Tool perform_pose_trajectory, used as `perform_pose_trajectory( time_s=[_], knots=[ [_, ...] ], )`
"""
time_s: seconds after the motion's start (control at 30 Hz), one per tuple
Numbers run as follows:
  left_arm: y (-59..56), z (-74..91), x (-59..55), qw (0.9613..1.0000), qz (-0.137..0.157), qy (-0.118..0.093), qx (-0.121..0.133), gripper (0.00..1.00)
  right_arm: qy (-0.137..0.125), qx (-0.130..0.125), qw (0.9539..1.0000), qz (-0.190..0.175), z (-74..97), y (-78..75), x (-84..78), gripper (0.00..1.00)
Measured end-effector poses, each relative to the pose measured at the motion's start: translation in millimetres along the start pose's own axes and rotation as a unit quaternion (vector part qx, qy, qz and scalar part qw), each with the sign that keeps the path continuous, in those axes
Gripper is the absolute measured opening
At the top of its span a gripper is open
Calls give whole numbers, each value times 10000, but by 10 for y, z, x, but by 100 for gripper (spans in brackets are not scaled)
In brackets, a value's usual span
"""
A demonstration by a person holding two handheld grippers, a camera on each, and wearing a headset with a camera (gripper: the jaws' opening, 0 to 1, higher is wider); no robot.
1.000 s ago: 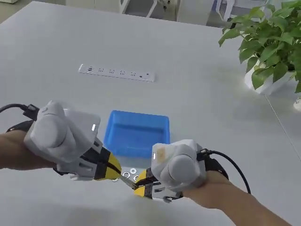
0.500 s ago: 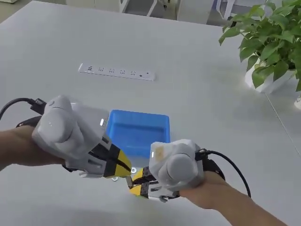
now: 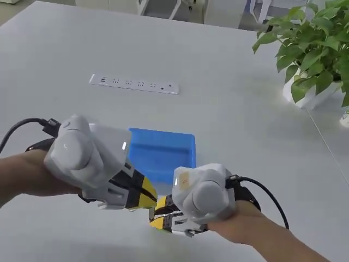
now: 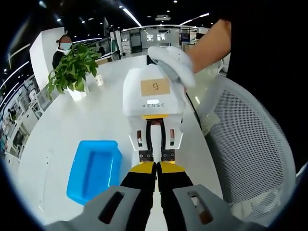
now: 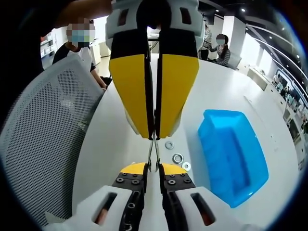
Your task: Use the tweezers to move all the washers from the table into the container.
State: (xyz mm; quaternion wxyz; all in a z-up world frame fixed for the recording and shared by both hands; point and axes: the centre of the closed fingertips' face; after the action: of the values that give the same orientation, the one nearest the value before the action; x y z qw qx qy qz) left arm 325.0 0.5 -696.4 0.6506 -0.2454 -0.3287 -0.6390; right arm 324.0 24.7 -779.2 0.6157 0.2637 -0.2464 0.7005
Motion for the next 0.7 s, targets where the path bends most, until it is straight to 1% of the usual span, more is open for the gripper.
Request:
perform_pose_trajectory(
  time_s=[0.1,0.27,0.5,0.6,0.7],
  knots=[
    [0,5,-6,10000,26,-10,-5,5,12,14,10000,16,-14,7,-4,11],
    [-37,21,-28,9999,20,-43,-134,6,-17,24,10000,21,-17,30,7,10],
    [-66,-19,-81,9998,16,-33,-212,6,-35,58,10000,56,-23,38,15,10],
    [-66,-40,-107,9997,79,-88,-234,6,-46,61,10000,57,-24,39,16,10],
    [-64,-42,-99,9994,172,-171,-243,6,-59,50,10000,39,-23,34,14,10]
  ],
)
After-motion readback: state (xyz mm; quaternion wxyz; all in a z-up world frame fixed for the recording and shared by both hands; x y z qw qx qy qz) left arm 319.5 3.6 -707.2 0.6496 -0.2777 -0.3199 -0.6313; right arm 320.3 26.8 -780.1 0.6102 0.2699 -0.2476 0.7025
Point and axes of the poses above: the centre of the closed fingertips' face, and the gripper's own axes: z roughly backward along the fingers, y roughly to its left, x roughly out of its top, and after that the axes turned 2 degrees about -z, right-handed
